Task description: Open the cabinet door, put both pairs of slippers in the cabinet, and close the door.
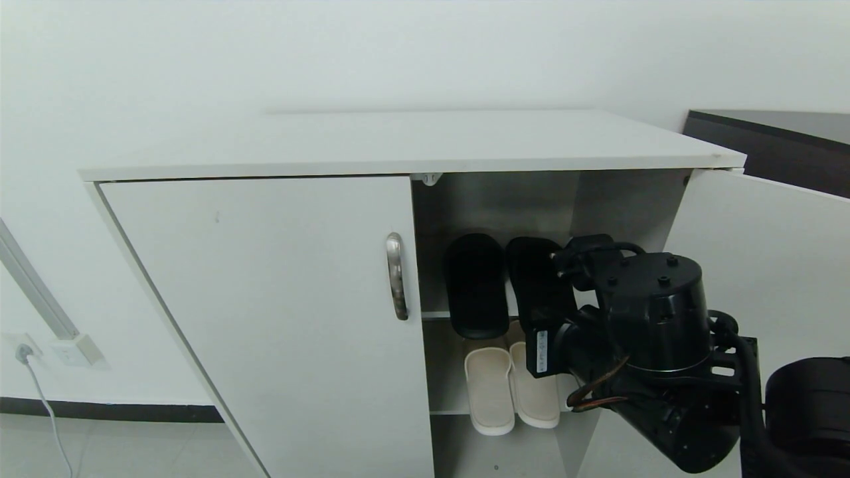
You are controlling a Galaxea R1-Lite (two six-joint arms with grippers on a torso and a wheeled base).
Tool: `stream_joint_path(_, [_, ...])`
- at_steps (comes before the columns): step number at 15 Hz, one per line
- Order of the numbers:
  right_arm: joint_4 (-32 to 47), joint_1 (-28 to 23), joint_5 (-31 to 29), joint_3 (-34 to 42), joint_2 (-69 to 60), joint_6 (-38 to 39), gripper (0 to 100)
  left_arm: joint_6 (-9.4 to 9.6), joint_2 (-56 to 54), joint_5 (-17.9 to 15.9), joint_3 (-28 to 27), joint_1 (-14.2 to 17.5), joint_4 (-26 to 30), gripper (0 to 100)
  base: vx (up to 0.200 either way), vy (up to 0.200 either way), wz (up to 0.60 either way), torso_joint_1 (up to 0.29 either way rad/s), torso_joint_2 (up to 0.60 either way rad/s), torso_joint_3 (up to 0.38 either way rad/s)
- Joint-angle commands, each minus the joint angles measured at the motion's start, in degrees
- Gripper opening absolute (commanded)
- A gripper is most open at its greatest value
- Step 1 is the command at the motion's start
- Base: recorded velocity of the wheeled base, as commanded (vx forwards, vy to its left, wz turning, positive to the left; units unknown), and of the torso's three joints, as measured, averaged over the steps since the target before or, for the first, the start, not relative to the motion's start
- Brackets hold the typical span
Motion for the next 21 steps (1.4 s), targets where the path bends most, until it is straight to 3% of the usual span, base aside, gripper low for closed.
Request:
stream_joint_path(1, [-0.01,0.00,-0.05,0.36,0.31,-0.05,0,-0.06,0.04,-0.02,0.01,0.04,-0.01,0,0.000,0.000,0.00,0.000,0.00,0.000])
stream_joint_path(4, [-0.01,0.09,-0.05,0.36,0.48,-0.05,0,0.03,0.04,-0.02,0.01,0.04,-0.01,0,0.000,0.000,0.00,0.000,0.00,0.000])
stream_joint_path(21, [-1.67,0.27,-0.22,2.30,1.63,-0.05,0,0.03,0.04,-0.10,0.01,-0.04,-0.01,0,-0.200,0.000,0.00,0.004,0.00,0.001])
